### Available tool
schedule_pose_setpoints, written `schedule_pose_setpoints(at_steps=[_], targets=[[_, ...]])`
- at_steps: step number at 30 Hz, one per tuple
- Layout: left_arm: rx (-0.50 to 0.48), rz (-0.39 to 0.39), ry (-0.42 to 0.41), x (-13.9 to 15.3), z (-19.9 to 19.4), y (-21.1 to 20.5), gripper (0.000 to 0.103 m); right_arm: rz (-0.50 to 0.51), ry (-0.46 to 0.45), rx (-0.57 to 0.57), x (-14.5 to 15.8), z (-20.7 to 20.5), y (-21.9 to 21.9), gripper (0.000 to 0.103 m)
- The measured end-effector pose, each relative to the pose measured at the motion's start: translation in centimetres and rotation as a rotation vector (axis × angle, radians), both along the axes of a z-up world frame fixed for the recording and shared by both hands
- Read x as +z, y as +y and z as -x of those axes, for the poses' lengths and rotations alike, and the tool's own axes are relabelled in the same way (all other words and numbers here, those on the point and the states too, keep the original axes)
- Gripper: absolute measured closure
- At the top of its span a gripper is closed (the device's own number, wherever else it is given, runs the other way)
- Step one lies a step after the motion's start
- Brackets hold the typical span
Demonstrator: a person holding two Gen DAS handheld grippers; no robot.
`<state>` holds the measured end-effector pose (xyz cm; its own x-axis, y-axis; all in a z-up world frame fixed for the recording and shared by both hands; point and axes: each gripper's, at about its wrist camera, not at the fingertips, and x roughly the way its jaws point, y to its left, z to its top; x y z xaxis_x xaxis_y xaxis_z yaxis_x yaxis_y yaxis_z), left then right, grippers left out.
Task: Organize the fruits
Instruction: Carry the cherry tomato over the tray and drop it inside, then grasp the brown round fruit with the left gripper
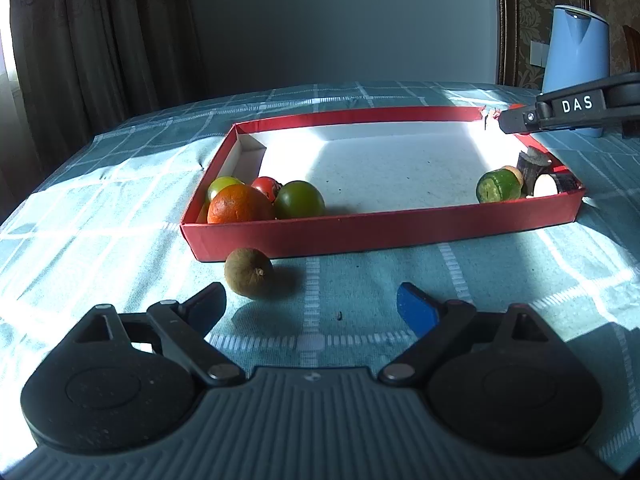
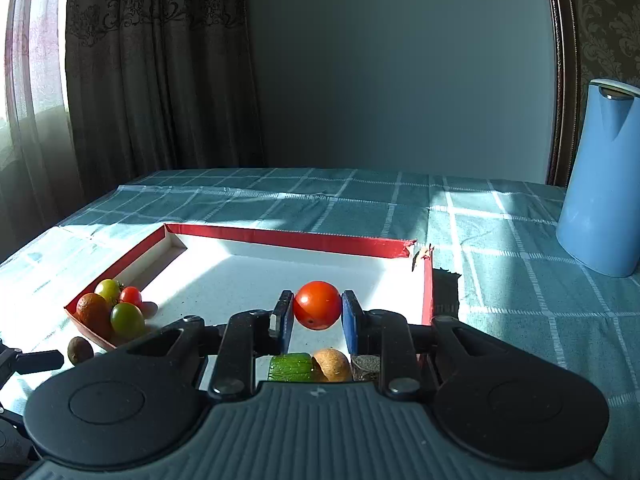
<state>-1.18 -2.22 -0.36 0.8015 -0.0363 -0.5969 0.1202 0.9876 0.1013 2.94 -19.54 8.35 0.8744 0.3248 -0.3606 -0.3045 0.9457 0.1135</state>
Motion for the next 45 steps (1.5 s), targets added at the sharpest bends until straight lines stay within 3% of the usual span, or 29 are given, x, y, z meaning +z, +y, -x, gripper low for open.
schedule_pose_setpoints(at_steps=[4,9,14,16,18,19,22,26,30,32,40,45], targets=[[0.000,0.004,0.002,0.0,0.0,0.0,0.011,0.026,0.047,-0.033,-1.4,-1.6,-0.2,0.078],[0.006,0.006,-0.014,0.2,0.2,0.1,0.005,0.043,0.039,-0.044,-2.0,-1.6,0.0,0.079],[-0.009,0.016,-0.090,1.1,1.9,1.0,0.004,0.077,0.017,-0.057,-2.1,-0.5,0.4,0.073],[-0.014,0.009,-0.118,1.4,2.4,1.7,0.003,0.047,0.007,-0.063,-1.8,0.3,-0.3,0.067],[-0.009,-0.007,-0.139,1.6,2.8,2.6,0.003,0.012,-0.028,-0.093,-1.4,1.8,-1.3,0.035],[-0.004,-0.012,-0.147,1.7,2.8,3.1,0.003,-0.014,-0.064,-0.114,-1.2,2.8,-1.9,0.029],[0.037,-0.022,-0.139,1.6,2.1,4.3,0.002,-0.067,-0.138,-0.125,-0.7,5.4,-3.2,0.026],[0.064,0.006,-0.101,1.5,0.8,5.2,0.003,-0.106,-0.134,-0.076,-1.5,7.7,-3.7,0.026],[0.040,-0.007,-0.049,0.9,-0.3,4.3,0.018,-0.104,-0.096,-0.029,-3.1,8.8,-3.1,0.026],[0.022,0.000,-0.024,0.6,-0.7,4.0,0.033,-0.105,-0.075,-0.011,-3.9,9.0,-2.7,0.026],[-0.007,0.045,0.004,0.4,-1.2,3.9,0.073,-0.118,-0.070,0.007,-4.6,9.6,-2.2,0.026],[-0.014,0.020,-0.011,0.5,-1.0,3.1,0.078,-0.138,-0.066,0.016,-4.7,9.5,-2.3,0.026]])
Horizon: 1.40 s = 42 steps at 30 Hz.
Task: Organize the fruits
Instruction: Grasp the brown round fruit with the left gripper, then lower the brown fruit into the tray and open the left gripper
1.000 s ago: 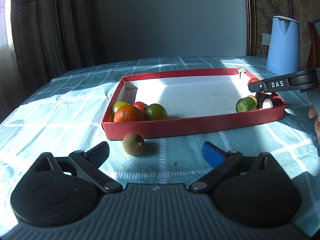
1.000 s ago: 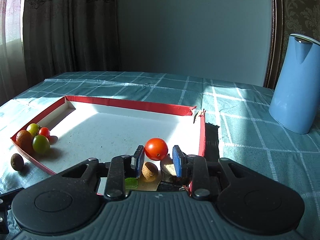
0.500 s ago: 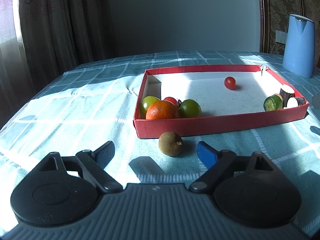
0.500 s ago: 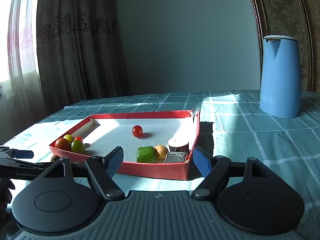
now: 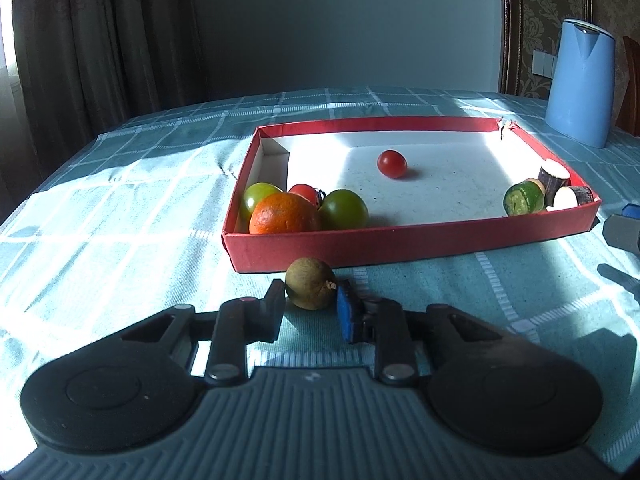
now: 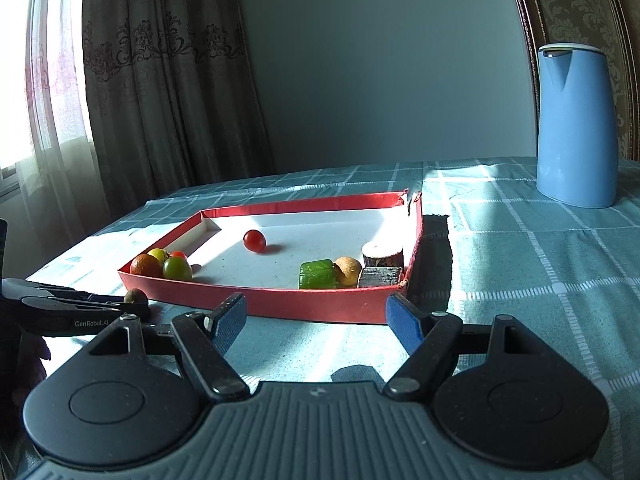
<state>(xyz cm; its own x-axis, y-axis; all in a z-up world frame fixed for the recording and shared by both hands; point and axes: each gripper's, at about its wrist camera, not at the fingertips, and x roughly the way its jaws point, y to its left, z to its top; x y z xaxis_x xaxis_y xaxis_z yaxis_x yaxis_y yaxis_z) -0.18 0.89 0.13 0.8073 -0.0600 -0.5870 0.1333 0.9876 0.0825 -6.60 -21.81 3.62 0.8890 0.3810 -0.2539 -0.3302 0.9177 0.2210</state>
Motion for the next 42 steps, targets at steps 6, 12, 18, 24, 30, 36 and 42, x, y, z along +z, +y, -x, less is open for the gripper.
schedule_pose_setpoints(at_steps=[6,12,18,24,30,36,42], targets=[[-0.008,-0.006,-0.050,1.2,0.9,-1.1,0.078,0.006,0.022,0.024,-0.1,-0.2,0.4,0.026],[0.018,-0.023,-0.105,3.4,0.1,-2.8,0.078,0.137,0.120,0.000,-0.4,-1.0,2.8,0.019],[0.064,-0.016,-0.122,4.3,-2.1,-3.5,0.078,0.241,0.198,-0.014,-1.1,-2.0,4.3,0.014],[0.125,-0.017,-0.116,4.3,-4.9,-3.0,0.078,0.230,0.206,0.001,-1.1,-2.1,4.1,0.011],[0.149,-0.004,-0.076,3.4,-6.9,-2.2,0.078,0.227,0.206,0.001,-1.1,-2.2,4.1,0.011],[0.153,-0.004,-0.066,2.9,-6.8,-2.1,0.064,0.231,0.206,0.000,-1.1,-2.2,4.2,0.011],[0.155,-0.031,-0.156,3.9,-4.1,-2.6,0.013,0.233,0.206,-0.005,-1.0,-2.2,4.4,0.009]])
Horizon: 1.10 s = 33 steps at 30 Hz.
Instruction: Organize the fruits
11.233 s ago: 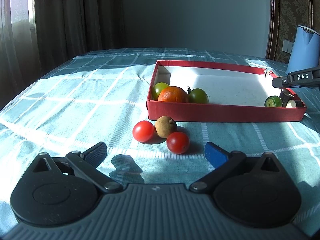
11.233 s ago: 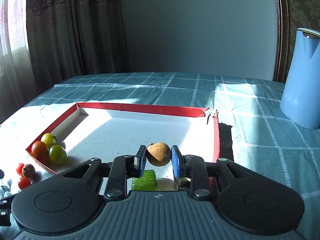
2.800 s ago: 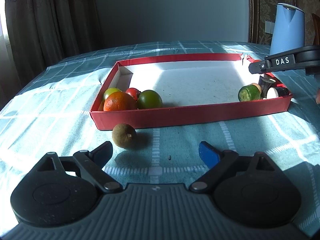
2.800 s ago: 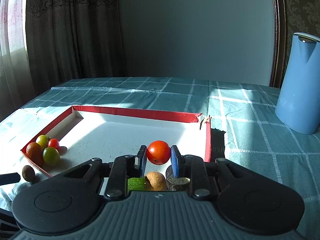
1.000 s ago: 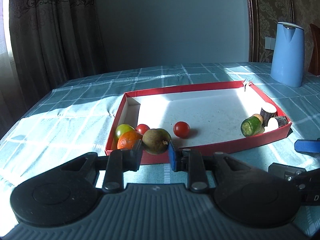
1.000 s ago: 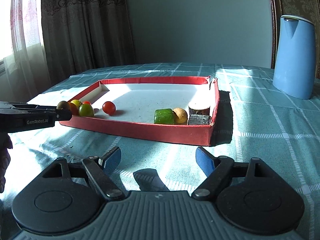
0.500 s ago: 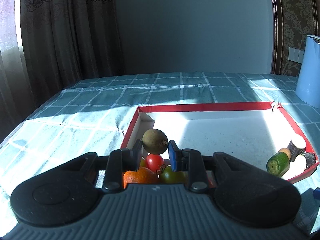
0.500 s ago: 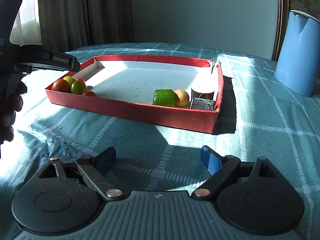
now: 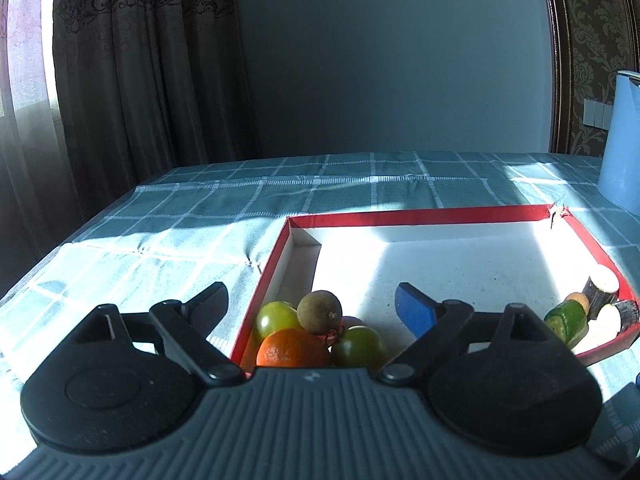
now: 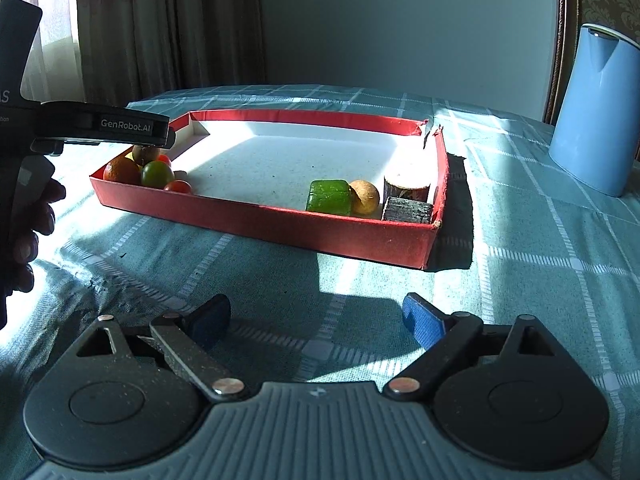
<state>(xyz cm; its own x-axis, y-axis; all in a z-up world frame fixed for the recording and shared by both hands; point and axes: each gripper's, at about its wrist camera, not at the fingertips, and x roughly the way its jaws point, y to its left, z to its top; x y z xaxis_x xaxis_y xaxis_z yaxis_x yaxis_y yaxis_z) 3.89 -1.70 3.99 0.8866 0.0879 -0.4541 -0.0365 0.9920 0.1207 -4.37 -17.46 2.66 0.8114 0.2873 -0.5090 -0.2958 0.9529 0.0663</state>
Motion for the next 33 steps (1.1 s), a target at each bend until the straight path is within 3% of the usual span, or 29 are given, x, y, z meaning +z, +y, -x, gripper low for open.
schedule_pose_setpoints(at_steps=[4,9,13,23,33], targets=[[-0.020,0.014,-0.002,0.6,1.5,0.0,0.000,-0.001,0.001,-0.024,0.2,-0.2,0.4,0.008],[-0.010,-0.004,0.001,0.8,3.0,-0.1,0.000,-0.014,0.001,-0.016,0.4,-0.5,1.4,0.008],[-0.006,0.027,0.014,0.9,3.9,0.4,0.000,-0.004,0.002,0.000,0.4,-0.6,2.5,0.008],[0.004,0.063,0.029,0.6,4.6,1.3,0.000,-0.016,0.005,-0.010,0.6,-0.9,3.4,0.008],[-0.006,0.051,0.031,0.1,5.3,1.5,0.000,-0.004,-0.002,0.003,0.7,-1.0,4.9,0.008]])
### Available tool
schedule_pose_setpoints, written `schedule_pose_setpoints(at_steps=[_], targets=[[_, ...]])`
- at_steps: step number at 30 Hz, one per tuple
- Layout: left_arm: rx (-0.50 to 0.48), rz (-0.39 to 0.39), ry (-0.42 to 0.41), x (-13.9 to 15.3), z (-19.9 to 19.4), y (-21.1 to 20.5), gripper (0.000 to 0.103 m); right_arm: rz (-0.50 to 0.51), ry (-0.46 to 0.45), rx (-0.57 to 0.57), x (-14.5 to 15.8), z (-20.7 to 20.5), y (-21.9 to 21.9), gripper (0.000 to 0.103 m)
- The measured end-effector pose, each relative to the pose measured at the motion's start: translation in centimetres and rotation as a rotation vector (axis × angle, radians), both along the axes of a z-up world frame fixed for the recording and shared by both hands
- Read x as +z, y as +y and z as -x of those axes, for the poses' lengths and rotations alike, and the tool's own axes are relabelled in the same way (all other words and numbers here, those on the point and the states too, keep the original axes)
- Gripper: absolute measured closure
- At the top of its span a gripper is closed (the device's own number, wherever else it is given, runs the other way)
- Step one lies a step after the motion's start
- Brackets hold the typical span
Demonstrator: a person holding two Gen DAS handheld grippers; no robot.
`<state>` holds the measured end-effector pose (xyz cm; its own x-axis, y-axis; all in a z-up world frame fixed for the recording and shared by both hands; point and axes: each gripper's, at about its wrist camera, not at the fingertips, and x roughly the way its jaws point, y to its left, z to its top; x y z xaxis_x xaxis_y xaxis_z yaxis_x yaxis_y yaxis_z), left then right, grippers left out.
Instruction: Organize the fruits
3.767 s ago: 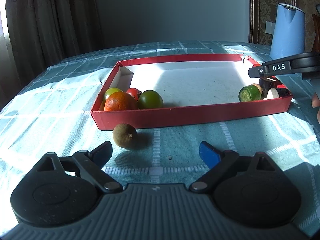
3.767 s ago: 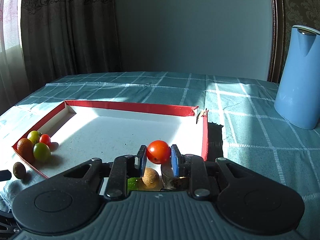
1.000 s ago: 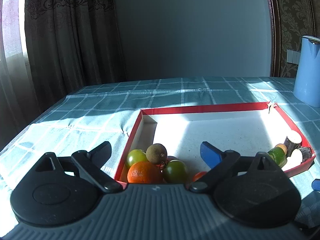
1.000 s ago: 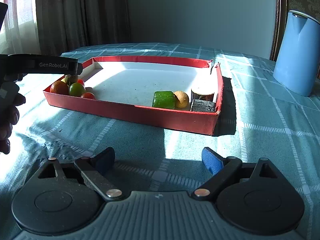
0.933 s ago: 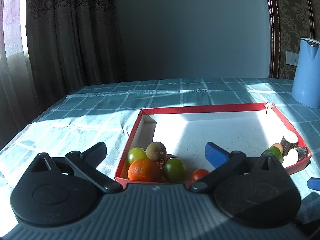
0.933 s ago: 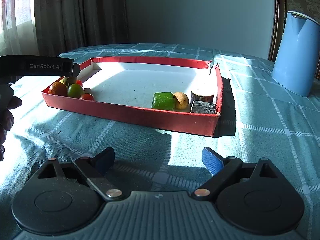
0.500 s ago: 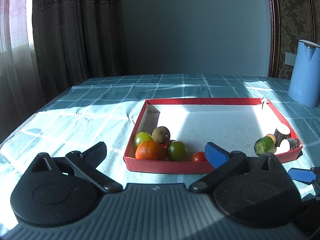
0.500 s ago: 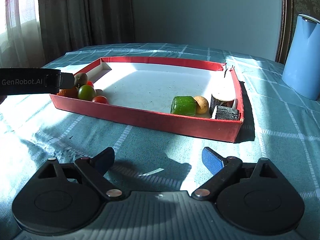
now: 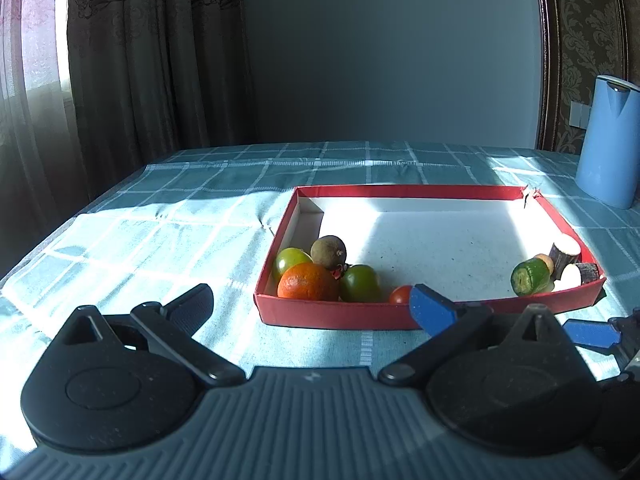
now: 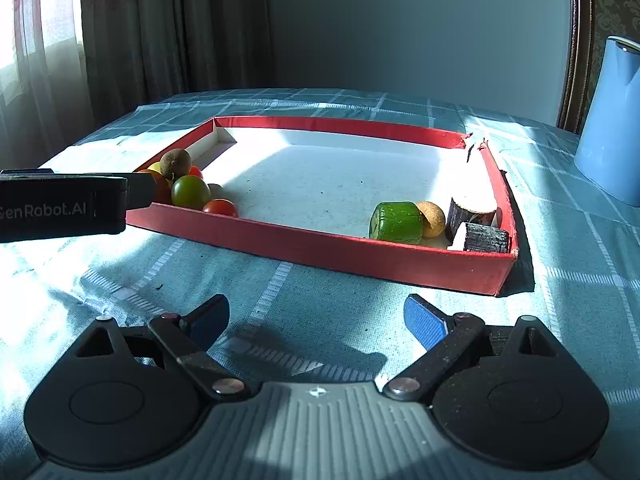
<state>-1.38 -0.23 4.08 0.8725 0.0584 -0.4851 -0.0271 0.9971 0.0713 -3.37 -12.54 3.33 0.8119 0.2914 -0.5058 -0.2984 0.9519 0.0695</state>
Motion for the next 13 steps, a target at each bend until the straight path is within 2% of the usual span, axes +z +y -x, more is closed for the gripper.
schedule_pose_setpoints(at_steps=[13], targets=[[-0.009,-0.008,0.001,-0.71,0.95,-0.02,0.000,0.005,0.007,-0.009,-0.14,-0.09,0.08,0.008]])
